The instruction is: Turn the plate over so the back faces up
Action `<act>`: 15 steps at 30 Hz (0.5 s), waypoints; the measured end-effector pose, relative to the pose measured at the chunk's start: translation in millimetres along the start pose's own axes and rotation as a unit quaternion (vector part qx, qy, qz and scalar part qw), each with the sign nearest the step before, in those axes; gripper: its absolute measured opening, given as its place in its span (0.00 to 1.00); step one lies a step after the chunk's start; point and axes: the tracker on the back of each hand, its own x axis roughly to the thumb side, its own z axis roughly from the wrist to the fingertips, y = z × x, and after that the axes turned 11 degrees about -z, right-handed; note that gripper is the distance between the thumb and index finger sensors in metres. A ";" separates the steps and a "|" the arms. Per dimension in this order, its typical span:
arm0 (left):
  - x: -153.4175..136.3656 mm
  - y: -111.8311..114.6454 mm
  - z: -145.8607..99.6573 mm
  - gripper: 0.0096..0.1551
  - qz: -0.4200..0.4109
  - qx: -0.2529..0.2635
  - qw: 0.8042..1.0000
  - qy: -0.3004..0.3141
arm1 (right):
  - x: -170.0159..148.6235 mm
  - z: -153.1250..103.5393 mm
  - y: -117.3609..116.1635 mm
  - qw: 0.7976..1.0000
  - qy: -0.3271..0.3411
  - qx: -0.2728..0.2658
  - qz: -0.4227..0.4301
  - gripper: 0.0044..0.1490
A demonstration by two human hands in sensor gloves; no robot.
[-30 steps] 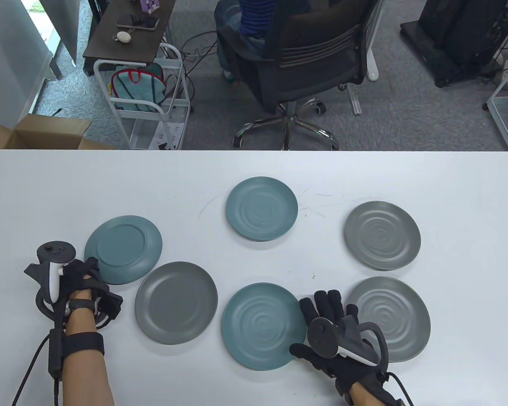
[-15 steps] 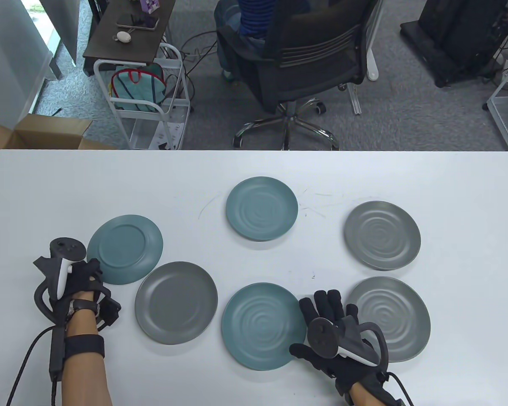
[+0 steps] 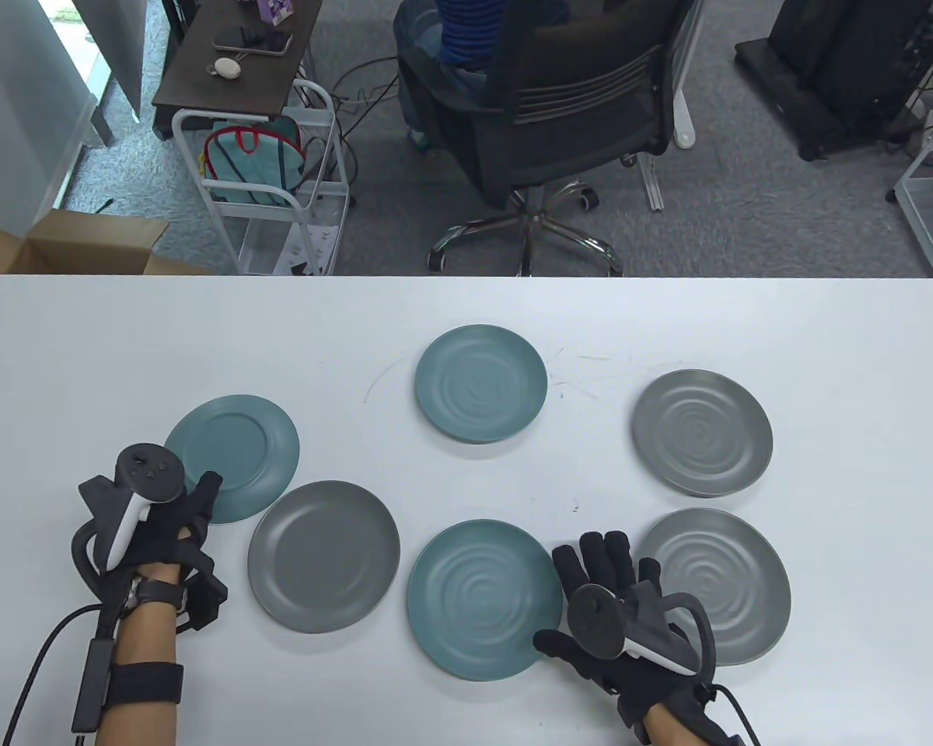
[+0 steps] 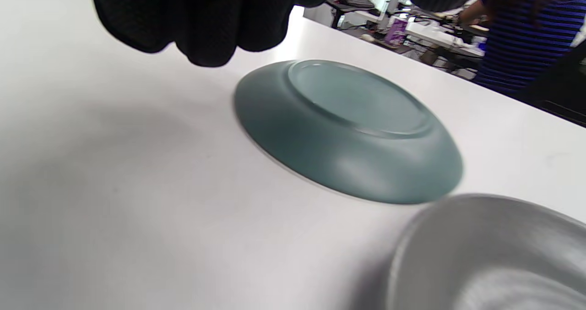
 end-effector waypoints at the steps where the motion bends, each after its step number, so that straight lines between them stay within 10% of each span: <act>1: 4.3 0.4 -6.2 0.49 0.012 -0.001 1.000 0.015 | 0.0 -0.1 0.0 1.000 0.000 -0.001 0.000 0.63; 15: 55.0 41.3 -86.2 0.51 0.131 -0.044 0.971 0.193 | 0.7 -1.3 0.1 1.000 0.000 -0.006 -0.002 0.63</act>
